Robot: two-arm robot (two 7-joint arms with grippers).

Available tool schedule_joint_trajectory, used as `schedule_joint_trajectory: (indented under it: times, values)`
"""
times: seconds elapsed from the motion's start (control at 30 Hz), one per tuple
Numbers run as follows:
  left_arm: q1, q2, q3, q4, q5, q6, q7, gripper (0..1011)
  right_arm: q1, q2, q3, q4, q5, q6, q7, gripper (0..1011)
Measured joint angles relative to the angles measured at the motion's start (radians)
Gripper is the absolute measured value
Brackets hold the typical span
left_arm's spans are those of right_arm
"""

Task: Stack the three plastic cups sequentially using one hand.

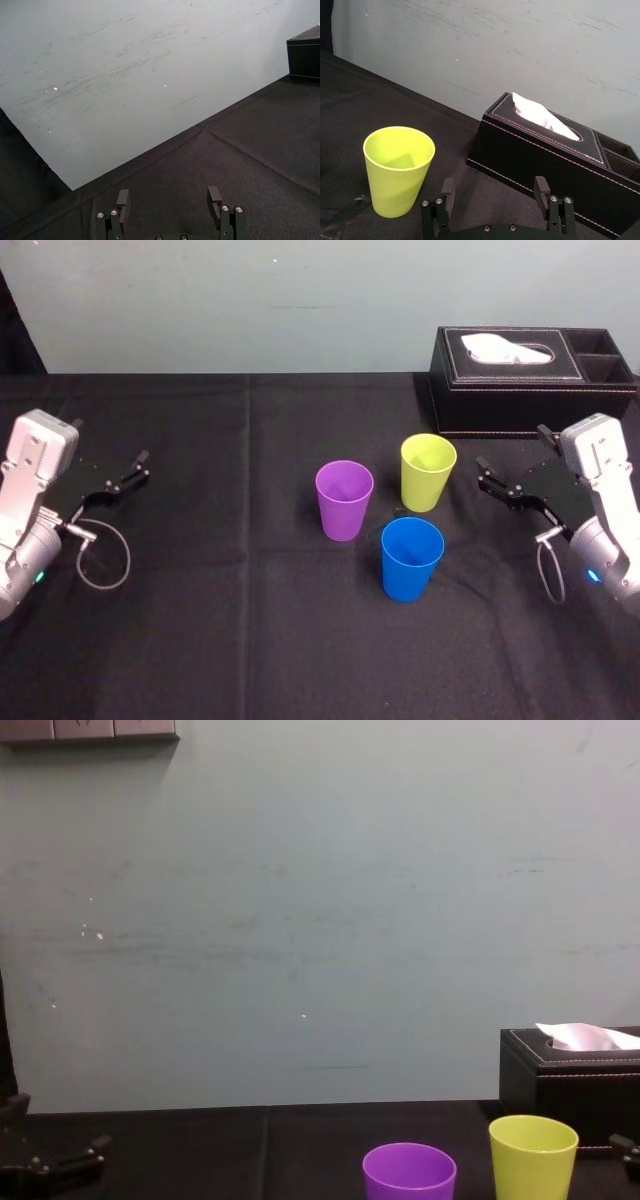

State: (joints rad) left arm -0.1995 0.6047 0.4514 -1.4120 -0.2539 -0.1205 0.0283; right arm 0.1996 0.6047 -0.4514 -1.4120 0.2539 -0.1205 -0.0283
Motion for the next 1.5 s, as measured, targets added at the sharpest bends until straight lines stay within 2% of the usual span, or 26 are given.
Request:
schedule_joint_trajectory:
  times: [1.33, 1.5]
  values:
    - [0.000, 0.000, 0.000, 0.000, 0.000, 0.000, 0.000, 1011, 0.000, 0.000, 0.000, 0.000, 0.000, 0.000, 0.000, 1003]
    - [0.000, 0.000, 0.000, 0.000, 0.000, 0.000, 0.000, 1011, -0.020, 0.003, 0.020, -0.025, 0.022, 0.007, 0.022, 1003]
